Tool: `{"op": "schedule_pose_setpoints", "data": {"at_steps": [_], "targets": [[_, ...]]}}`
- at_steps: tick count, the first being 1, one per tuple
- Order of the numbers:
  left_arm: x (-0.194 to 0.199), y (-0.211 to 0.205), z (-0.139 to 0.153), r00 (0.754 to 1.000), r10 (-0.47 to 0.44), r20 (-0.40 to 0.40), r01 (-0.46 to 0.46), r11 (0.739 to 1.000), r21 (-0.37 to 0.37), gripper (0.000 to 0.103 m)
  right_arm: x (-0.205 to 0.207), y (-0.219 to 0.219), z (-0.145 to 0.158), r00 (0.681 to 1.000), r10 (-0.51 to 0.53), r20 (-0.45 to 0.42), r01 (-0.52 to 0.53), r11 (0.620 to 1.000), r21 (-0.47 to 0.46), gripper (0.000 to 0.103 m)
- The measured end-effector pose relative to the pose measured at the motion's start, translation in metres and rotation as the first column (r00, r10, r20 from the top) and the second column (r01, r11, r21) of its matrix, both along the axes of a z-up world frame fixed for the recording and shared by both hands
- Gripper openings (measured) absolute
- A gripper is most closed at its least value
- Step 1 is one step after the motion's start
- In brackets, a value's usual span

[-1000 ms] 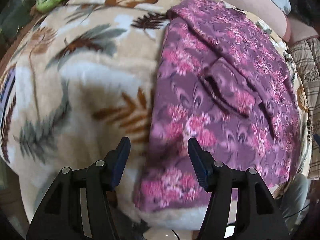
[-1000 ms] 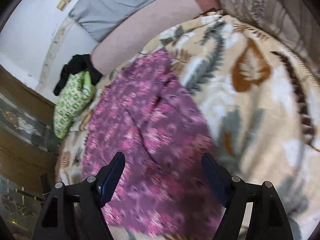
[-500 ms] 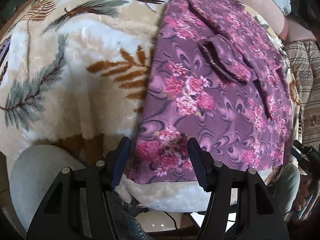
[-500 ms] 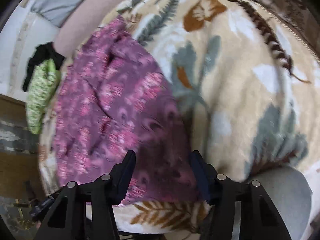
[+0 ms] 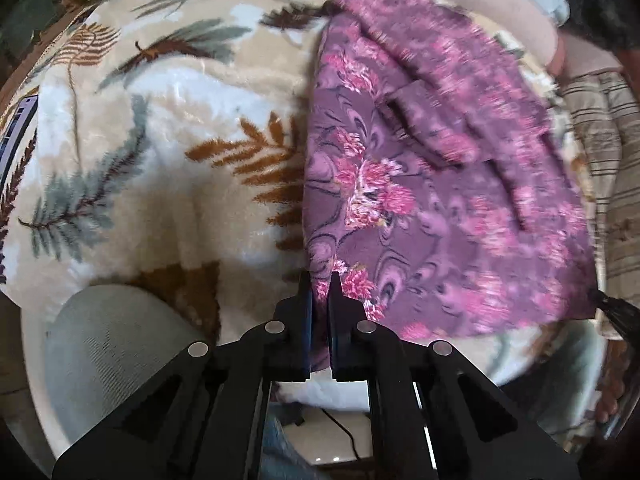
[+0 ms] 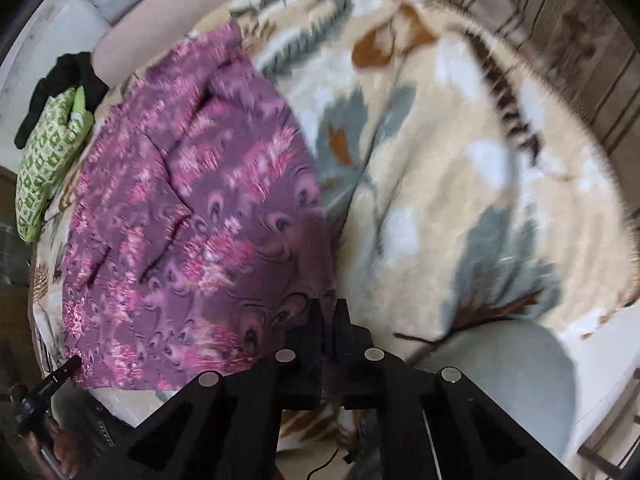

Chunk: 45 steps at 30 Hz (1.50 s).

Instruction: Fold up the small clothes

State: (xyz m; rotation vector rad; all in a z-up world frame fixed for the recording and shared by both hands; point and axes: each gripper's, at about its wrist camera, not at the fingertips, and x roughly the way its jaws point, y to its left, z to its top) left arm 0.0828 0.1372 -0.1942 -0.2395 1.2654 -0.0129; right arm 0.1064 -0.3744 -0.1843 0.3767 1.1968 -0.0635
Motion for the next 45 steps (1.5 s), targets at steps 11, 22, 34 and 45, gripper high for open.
{"op": "schedule_pose_setpoints", "data": {"at_steps": [11, 22, 34, 45], "targets": [[0.014, -0.011, -0.029, 0.994, -0.023, -0.107, 0.039, 0.988, 0.150, 0.005, 0.015, -0.003, -0.026, 0.992, 0.015, -0.123, -0.023, 0.997, -0.070, 0.003], [0.010, 0.015, 0.054, 0.994, -0.084, 0.065, 0.078, 0.993, 0.093, 0.034, 0.007, -0.028, 0.063, 0.974, 0.018, 0.225, -0.020, 1.000, 0.009, 0.052], [0.134, -0.018, 0.064, 0.968, -0.088, 0.236, 0.009, 0.948, 0.317, 0.066, 0.107, 0.031, 0.097, 0.926, 0.100, 0.365, -0.140, 0.986, 0.086, 0.073], [0.210, -0.019, 0.059, 0.967, -0.074, 0.243, -0.001, 0.955, 0.296, 0.066, 0.216, 0.066, 0.097, 0.894, 0.275, 0.354, -0.329, 0.939, 0.102, 0.073]]}}
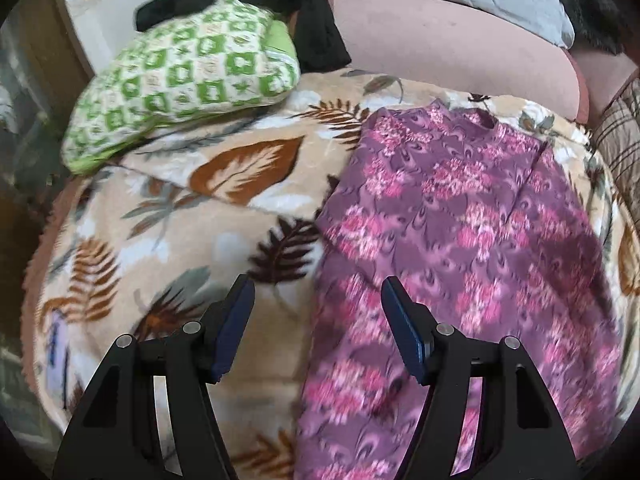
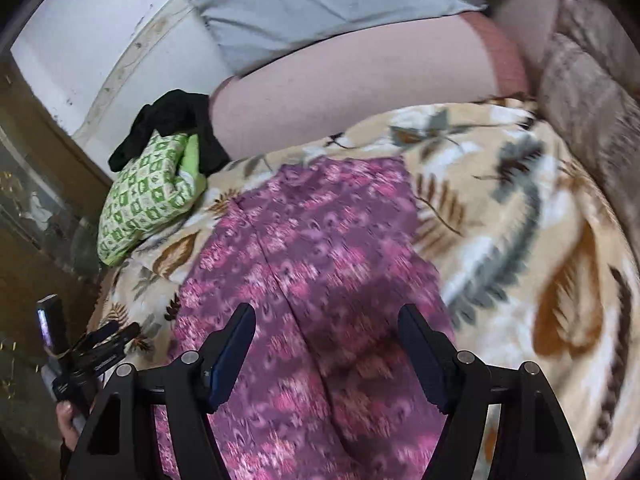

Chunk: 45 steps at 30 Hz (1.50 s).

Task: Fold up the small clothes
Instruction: 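Grasp the shirt hem with the left gripper while the right gripper grasps the hem too, folding toward the collar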

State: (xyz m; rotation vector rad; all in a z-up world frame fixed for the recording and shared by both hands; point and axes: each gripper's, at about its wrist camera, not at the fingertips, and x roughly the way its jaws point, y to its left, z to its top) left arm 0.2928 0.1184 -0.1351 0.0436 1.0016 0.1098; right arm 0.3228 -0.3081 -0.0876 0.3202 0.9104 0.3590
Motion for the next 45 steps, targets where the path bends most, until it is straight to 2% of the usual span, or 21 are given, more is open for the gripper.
{"op": "schedule_pose_setpoints", "data": {"at_steps": [1, 4, 6, 11, 18, 20, 21, 22, 23, 24, 26, 27, 29, 30, 31, 32, 33, 35, 38, 42, 45], "targets": [[0.014, 0.004, -0.001, 1.000, -0.003, -0.002, 0.003, 1.000, -0.016, 0.066, 0.012, 0.001, -0.001, 1.000, 0.028, -0.003, -0.028, 0.999, 0.016, 0.073], [0.054, 0.014, -0.001, 1.000, -0.011, -0.007, 0.011, 0.998, -0.060, 0.066, 0.049, -0.002, -0.010, 0.999, 0.030, -0.031, -0.029, 0.999, 0.038, 0.073], [0.081, 0.017, -0.004, 1.000, -0.012, -0.011, 0.011, 0.998, -0.059, 0.066, 0.078, -0.005, -0.017, 0.998, 0.020, -0.053, -0.017, 0.999, 0.051, 0.073], [0.156, 0.014, -0.036, 0.995, -0.048, -0.089, 0.037, 0.992, -0.118, 0.066, 0.156, -0.020, -0.042, 0.992, -0.009, -0.122, 0.017, 0.998, 0.065, 0.073], [0.236, -0.004, -0.070, 0.984, -0.073, -0.163, 0.053, 0.990, -0.127, 0.066, 0.232, -0.032, -0.076, 0.986, -0.051, -0.161, 0.045, 0.998, -0.039, 0.072], [0.253, -0.010, -0.076, 0.980, -0.092, -0.178, 0.063, 0.985, -0.162, 0.066, 0.248, -0.037, -0.080, 0.986, -0.066, -0.155, 0.062, 0.998, -0.031, 0.072], [0.261, -0.013, -0.080, 0.977, -0.093, -0.192, 0.065, 0.987, -0.147, 0.066, 0.254, -0.037, -0.082, 0.985, -0.069, -0.158, 0.064, 0.997, -0.036, 0.072], [0.269, -0.019, -0.089, 0.971, -0.089, -0.220, 0.071, 0.993, -0.092, 0.068, 0.262, -0.036, -0.087, 0.982, -0.076, -0.173, 0.068, 0.996, -0.056, 0.070], [0.277, -0.024, -0.099, 0.962, -0.092, -0.257, 0.085, 0.996, -0.038, 0.071, 0.270, -0.034, -0.092, 0.977, -0.092, -0.192, 0.075, 0.993, -0.092, 0.058], [0.281, -0.023, -0.099, 0.966, -0.083, -0.246, 0.070, 0.996, -0.060, 0.071, 0.276, -0.031, -0.098, 0.971, -0.106, -0.213, 0.081, 0.989, -0.124, 0.045], [0.288, -0.017, -0.092, 0.972, -0.057, -0.227, 0.027, 0.991, -0.134, 0.069, 0.283, -0.025, -0.106, 0.969, -0.075, -0.237, 0.047, 0.992, -0.119, 0.043], [0.291, -0.016, -0.090, 0.973, -0.045, -0.228, 0.012, 0.989, -0.146, 0.067, 0.285, -0.021, -0.108, 0.970, -0.054, -0.236, 0.026, 0.992, -0.122, 0.043], [0.296, -0.018, -0.093, 0.972, -0.038, -0.233, 0.000, 0.987, -0.159, 0.056, 0.288, -0.015, -0.114, 0.967, -0.054, -0.248, 0.014, 0.987, -0.161, 0.043], [0.297, -0.022, -0.095, 0.970, -0.046, -0.238, 0.012, 0.990, -0.144, 0.043, 0.289, -0.012, -0.115, 0.968, -0.066, -0.243, 0.019, 0.982, -0.190, 0.036], [0.295, -0.031, -0.091, 0.971, -0.081, -0.223, 0.050, 0.989, -0.139, 0.009, 0.288, -0.010, -0.115, 0.970, -0.075, -0.230, 0.025, 0.976, -0.215, 0.030], [0.294, -0.038, -0.087, 0.970, -0.104, -0.220, 0.075, 0.988, -0.134, 0.007, 0.288, -0.008, -0.114, 0.971, -0.079, -0.224, 0.023, 0.971, -0.240, 0.015], [0.291, -0.044, -0.080, 0.974, -0.095, -0.206, 0.078, 0.993, -0.093, 0.007, 0.287, -0.007, -0.112, 0.972, -0.080, -0.223, 0.022, 0.968, -0.249, 0.009], [0.286, -0.045, -0.067, 0.978, -0.100, -0.182, 0.085, 0.992, -0.089, 0.007, 0.277, -0.009, -0.096, 0.981, -0.079, -0.176, 0.035, 0.969, -0.245, 0.008], [0.260, -0.026, -0.022, 0.990, -0.102, -0.103, 0.080, 0.977, -0.197, 0.007, 0.248, -0.012, -0.063, 0.993, -0.056, -0.108, 0.033, 0.980, -0.198, 0.008], [0.177, -0.004, 0.059, 0.992, -0.118, 0.054, 0.129, 0.950, -0.284, 0.007, 0.177, -0.019, -0.011, 1.000, -0.013, 0.005, 0.013, 0.988, -0.154, 0.008], [0.086, 0.004, 0.107, 0.976, -0.131, 0.172, 0.179, 0.938, -0.298, 0.007, 0.103, -0.026, 0.026, 0.996, 0.009, 0.091, -0.003, 0.997, -0.071, 0.008]]}}
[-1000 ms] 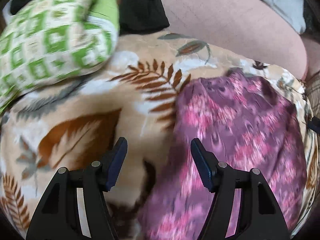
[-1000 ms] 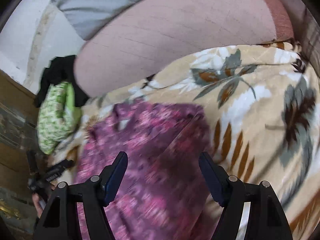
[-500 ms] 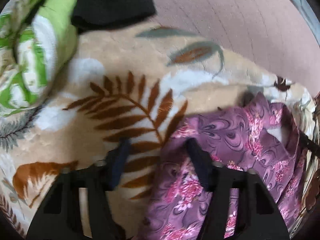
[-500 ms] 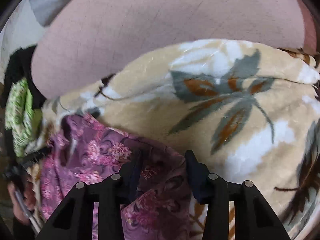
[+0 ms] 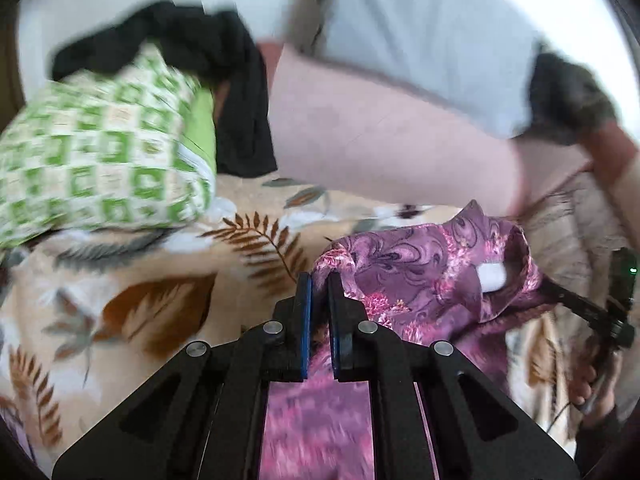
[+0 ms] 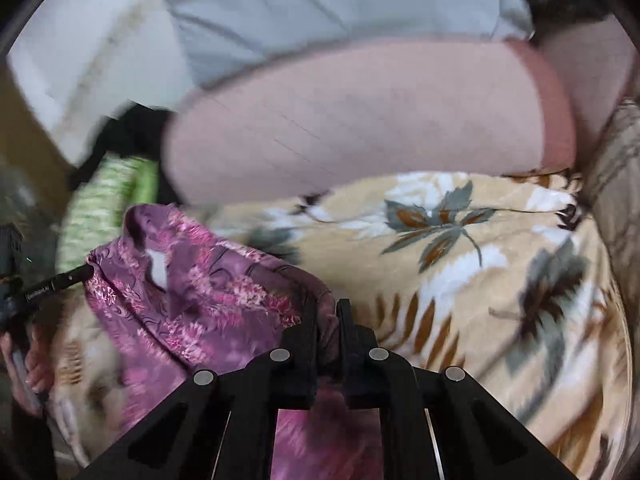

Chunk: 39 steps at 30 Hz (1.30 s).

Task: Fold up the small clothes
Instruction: 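Grasp the shirt hem with the left gripper while the right gripper grasps the hem too, folding toward the collar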

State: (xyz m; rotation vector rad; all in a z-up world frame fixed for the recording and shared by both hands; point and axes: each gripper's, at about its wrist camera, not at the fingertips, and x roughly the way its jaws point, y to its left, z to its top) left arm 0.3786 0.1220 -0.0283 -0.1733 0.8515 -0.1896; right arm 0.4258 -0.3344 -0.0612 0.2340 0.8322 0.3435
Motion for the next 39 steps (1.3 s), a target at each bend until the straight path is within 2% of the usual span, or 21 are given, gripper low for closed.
{"op": "schedule_pose_setpoints", "data": {"at_steps": [4, 7, 9, 11, 12, 13, 16, 19, 20, 21, 22, 23, 24, 26, 30, 32, 34, 35, 37, 38, 39], "targets": [[-0.126, 0.000, 0.008, 1.000, 0.013, 0.026, -0.013, 1.000, 0.015, 0.007, -0.107, -0.007, 0.017, 0.998, -0.009, 0.056, 0.003, 0.995, 0.100, 0.008], [-0.188, -0.004, -0.029, 1.000, 0.018, -0.007, -0.018, 0.999, 0.031, 0.007, -0.184, -0.005, -0.004, 0.998, -0.034, 0.052, 0.027, 0.990, 0.137, 0.008], [-0.215, -0.009, -0.077, 0.993, 0.052, -0.107, -0.048, 0.998, 0.036, 0.008, -0.218, -0.004, -0.038, 0.998, -0.058, -0.013, 0.060, 0.985, 0.162, 0.008], [-0.230, -0.015, -0.128, 0.968, 0.040, -0.247, -0.034, 0.999, 0.029, 0.008, -0.239, -0.002, -0.084, 0.991, -0.075, -0.110, 0.090, 0.986, 0.138, 0.008], [-0.237, -0.018, -0.153, 0.943, 0.048, -0.329, -0.035, 0.998, 0.048, 0.008, -0.246, -0.005, -0.107, 0.978, -0.102, -0.181, 0.129, 0.982, 0.140, 0.010], [-0.245, -0.019, -0.162, 0.929, 0.063, -0.366, -0.047, 0.997, 0.053, 0.008, -0.252, -0.009, -0.128, 0.960, -0.112, -0.255, 0.157, 0.974, 0.163, 0.010], [-0.270, -0.018, -0.159, 0.925, 0.036, -0.379, -0.072, 0.994, -0.080, 0.008, -0.277, -0.021, -0.149, 0.935, -0.121, -0.335, 0.212, 0.945, 0.250, 0.010], [-0.285, -0.019, -0.138, 0.943, 0.022, -0.333, -0.066, 0.990, -0.121, 0.010, -0.306, -0.027, -0.135, 0.946, -0.125, -0.301, 0.215, 0.933, 0.288, 0.013], [-0.286, -0.016, -0.136, 0.945, 0.016, -0.325, -0.066, 0.988, -0.142, 0.014, -0.311, -0.027, -0.131, 0.947, -0.129, -0.293, 0.216, 0.933, 0.288, 0.024], [-0.286, -0.013, -0.133, 0.947, 0.011, -0.320, -0.071, 0.981, -0.179, 0.028, -0.314, -0.027, -0.126, 0.949, -0.126, -0.287, 0.214, 0.931, 0.297, 0.048], [-0.286, -0.012, -0.129, 0.949, 0.010, -0.314, -0.085, 0.971, -0.226, 0.040, -0.317, -0.025, -0.120, 0.953, -0.125, -0.276, 0.211, 0.927, 0.311, 0.060], [-0.284, -0.011, -0.125, 0.952, 0.011, -0.305, -0.092, 0.963, -0.252, 0.046, -0.319, -0.023, -0.115, 0.957, -0.127, -0.259, 0.211, 0.921, 0.328, 0.076], [-0.282, -0.009, -0.122, 0.956, 0.016, -0.293, -0.101, 0.956, -0.277, 0.055, -0.320, -0.021, -0.111, 0.960, -0.124, -0.250, 0.208, 0.916, 0.344, 0.078], [-0.279, -0.006, -0.125, 0.950, 0.040, -0.311, -0.142, 0.940, -0.312, 0.064, -0.318, -0.013, -0.114, 0.956, -0.107, -0.275, 0.205, 0.911, 0.357, 0.078], [-0.269, 0.001, -0.150, 0.915, 0.049, -0.400, -0.224, 0.887, -0.403, 0.064, -0.307, 0.003, -0.134, 0.931, -0.062, -0.360, 0.214, 0.891, 0.399, 0.078], [-0.263, 0.012, -0.165, 0.883, 0.131, -0.451, -0.336, 0.848, -0.411, 0.064, -0.295, 0.006, -0.139, 0.914, -0.104, -0.393, 0.260, 0.892, 0.368, 0.078], [-0.257, 0.022, -0.178, 0.842, 0.178, -0.509, -0.425, 0.800, -0.425, 0.064, -0.284, -0.003, -0.152, 0.876, -0.159, -0.454, 0.346, 0.864, 0.365, 0.078], [-0.255, 0.024, -0.184, 0.830, 0.179, -0.529, -0.445, 0.783, -0.434, 0.064, -0.279, -0.008, -0.160, 0.855, -0.174, -0.488, 0.385, 0.844, 0.374, 0.078], [-0.251, 0.026, -0.190, 0.813, 0.180, -0.553, -0.473, 0.757, -0.450, 0.064, -0.274, -0.010, -0.168, 0.841, -0.184, -0.509, 0.409, 0.832, 0.376, 0.077], [-0.249, 0.024, -0.191, 0.813, 0.175, -0.555, -0.474, 0.753, -0.456, 0.064, -0.273, -0.009, -0.168, 0.839, -0.189, -0.510, 0.409, 0.837, 0.363, 0.070], [-0.248, 0.022, -0.192, 0.810, 0.177, -0.559, -0.475, 0.758, -0.448, 0.064, -0.271, -0.004, -0.165, 0.841, -0.189, -0.507, 0.397, 0.851, 0.343, 0.058]]}}
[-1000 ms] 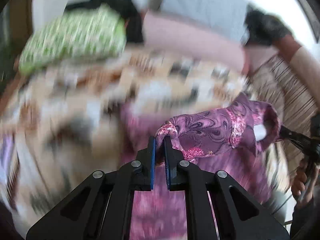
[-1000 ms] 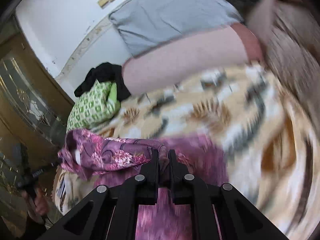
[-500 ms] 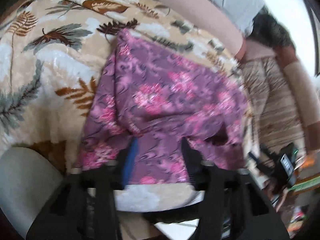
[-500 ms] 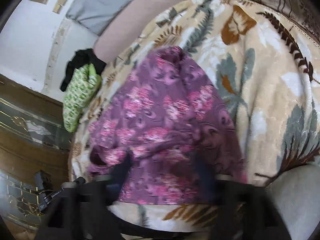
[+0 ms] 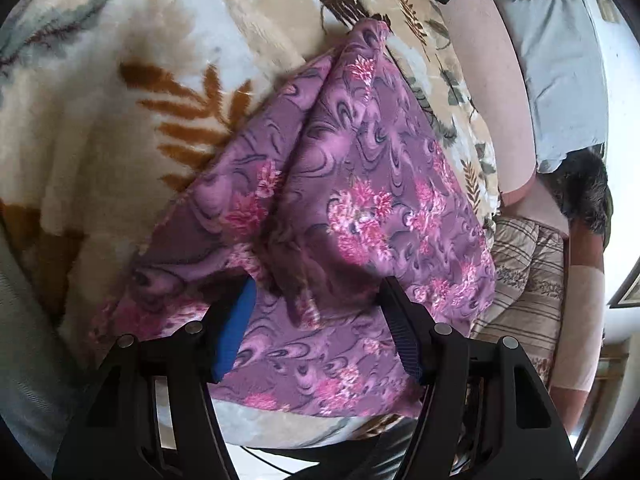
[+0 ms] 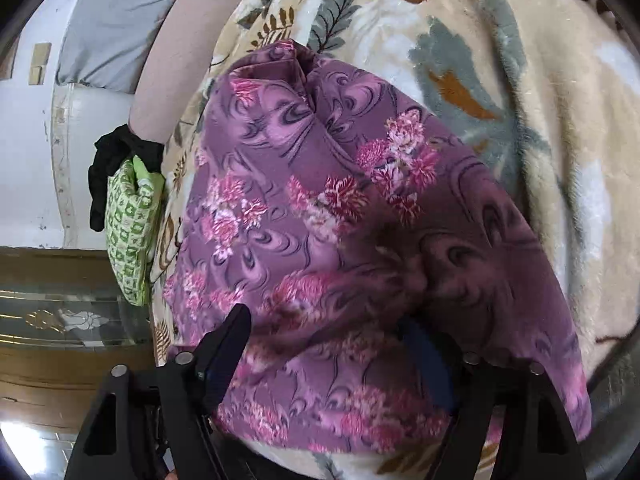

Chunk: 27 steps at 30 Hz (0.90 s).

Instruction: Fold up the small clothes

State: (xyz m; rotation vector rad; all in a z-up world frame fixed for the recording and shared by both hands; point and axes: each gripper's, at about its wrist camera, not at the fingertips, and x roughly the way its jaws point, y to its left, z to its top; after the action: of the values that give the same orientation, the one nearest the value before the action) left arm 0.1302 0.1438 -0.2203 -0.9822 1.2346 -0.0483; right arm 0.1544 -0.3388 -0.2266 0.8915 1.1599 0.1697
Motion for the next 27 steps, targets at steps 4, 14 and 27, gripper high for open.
{"op": "schedule_pose_setpoints", "data": {"at_steps": [4, 14, 27], "targets": [[0.003, -0.011, -0.002, 0.999, -0.027, -0.022, 0.027, 0.999, 0.018, 0.046, 0.002, 0.013, 0.008, 0.998, 0.064, -0.010, -0.064, 0.997, -0.049, 0.020], [-0.015, -0.010, 0.057, 0.981, -0.154, 0.116, 0.135, 0.979, 0.155, 0.010, -0.034, 0.001, 0.057, 0.980, 0.166, 0.109, -0.153, 0.981, -0.122, 0.005], [-0.042, -0.041, 0.033, 0.914, -0.404, 0.044, 0.351, 0.840, 0.413, 0.030, -0.055, 0.008, 0.029, 0.970, 0.237, 0.049, -0.215, 0.937, -0.276, 0.016]]}}
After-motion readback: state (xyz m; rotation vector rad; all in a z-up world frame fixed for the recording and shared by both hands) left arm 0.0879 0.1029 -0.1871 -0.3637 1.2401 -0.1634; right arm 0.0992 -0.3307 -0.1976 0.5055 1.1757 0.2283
